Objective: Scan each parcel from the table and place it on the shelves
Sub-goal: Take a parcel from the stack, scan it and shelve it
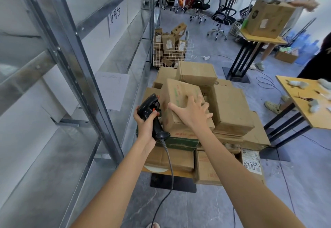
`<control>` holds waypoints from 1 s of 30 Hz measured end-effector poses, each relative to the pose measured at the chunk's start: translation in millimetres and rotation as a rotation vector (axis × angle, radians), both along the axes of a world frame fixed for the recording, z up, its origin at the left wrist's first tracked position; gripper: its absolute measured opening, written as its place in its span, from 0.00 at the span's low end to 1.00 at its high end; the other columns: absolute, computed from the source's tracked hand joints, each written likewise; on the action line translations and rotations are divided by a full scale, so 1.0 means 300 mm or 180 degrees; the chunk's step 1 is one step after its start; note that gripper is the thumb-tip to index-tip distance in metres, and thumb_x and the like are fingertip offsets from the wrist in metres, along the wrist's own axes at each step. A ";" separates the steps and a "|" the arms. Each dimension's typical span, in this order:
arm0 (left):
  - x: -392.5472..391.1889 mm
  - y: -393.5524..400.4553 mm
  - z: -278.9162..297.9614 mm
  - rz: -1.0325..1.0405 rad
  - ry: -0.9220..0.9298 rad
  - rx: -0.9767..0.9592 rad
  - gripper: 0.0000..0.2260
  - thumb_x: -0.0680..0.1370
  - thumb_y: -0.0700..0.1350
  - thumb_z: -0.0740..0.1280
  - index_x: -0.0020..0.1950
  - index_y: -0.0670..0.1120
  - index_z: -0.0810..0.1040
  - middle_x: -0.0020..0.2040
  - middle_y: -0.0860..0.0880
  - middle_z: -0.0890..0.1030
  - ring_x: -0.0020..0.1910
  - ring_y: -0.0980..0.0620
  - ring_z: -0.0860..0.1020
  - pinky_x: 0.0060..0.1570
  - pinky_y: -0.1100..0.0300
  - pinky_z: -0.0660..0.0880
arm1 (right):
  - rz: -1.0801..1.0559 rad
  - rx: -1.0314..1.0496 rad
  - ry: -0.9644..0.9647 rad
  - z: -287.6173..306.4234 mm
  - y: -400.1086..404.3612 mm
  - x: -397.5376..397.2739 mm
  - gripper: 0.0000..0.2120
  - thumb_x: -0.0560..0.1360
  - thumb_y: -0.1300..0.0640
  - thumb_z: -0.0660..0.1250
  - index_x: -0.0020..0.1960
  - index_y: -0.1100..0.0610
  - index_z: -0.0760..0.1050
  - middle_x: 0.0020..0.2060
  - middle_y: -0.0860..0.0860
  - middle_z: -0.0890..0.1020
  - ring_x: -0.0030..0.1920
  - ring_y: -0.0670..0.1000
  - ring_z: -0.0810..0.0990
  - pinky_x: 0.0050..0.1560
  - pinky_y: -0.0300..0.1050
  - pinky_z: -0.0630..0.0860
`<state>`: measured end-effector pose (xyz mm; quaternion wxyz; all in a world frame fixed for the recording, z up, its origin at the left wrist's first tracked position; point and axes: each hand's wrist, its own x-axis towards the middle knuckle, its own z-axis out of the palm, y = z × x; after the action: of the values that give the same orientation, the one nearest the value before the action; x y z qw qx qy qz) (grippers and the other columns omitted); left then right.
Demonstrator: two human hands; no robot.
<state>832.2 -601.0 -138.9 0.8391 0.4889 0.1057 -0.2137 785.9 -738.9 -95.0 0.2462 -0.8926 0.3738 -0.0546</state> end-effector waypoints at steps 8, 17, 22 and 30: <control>-0.041 0.001 0.106 -0.0557 -0.0595 0.0014 0.28 0.80 0.42 0.71 0.68 0.69 0.64 0.69 0.47 0.76 0.65 0.43 0.79 0.64 0.40 0.76 | 0.0779 0.0311 -0.0268 0.064 0.055 0.021 0.48 0.69 0.26 0.63 0.81 0.38 0.46 0.82 0.47 0.42 0.82 0.58 0.41 0.73 0.75 0.45; -0.024 0.047 0.179 -0.0252 -0.0581 -0.0424 0.27 0.82 0.37 0.67 0.69 0.65 0.62 0.66 0.40 0.78 0.48 0.48 0.86 0.38 0.54 0.83 | 0.0838 0.0626 -0.1079 0.132 0.027 -0.008 0.46 0.75 0.43 0.72 0.83 0.49 0.47 0.82 0.50 0.49 0.81 0.51 0.51 0.77 0.57 0.57; -0.004 0.067 0.224 -0.0261 -0.0708 -0.0484 0.28 0.82 0.37 0.67 0.70 0.64 0.62 0.66 0.39 0.77 0.48 0.46 0.86 0.40 0.55 0.83 | 0.0860 0.0501 -0.1095 0.139 0.023 -0.001 0.53 0.69 0.41 0.76 0.82 0.47 0.47 0.82 0.50 0.49 0.80 0.52 0.53 0.74 0.54 0.60; -0.015 0.083 0.215 -0.0366 -0.0939 -0.0022 0.30 0.82 0.37 0.68 0.74 0.64 0.59 0.72 0.41 0.72 0.63 0.40 0.80 0.62 0.38 0.78 | 0.0735 0.0515 -0.0485 0.074 0.060 -0.026 0.50 0.69 0.33 0.72 0.82 0.46 0.50 0.82 0.53 0.49 0.79 0.57 0.59 0.70 0.55 0.66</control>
<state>827.6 -576.1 -74.4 0.8336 0.5173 -0.0475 -0.1876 778.1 -720.8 -72.8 0.3495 -0.9001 0.2522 -0.0632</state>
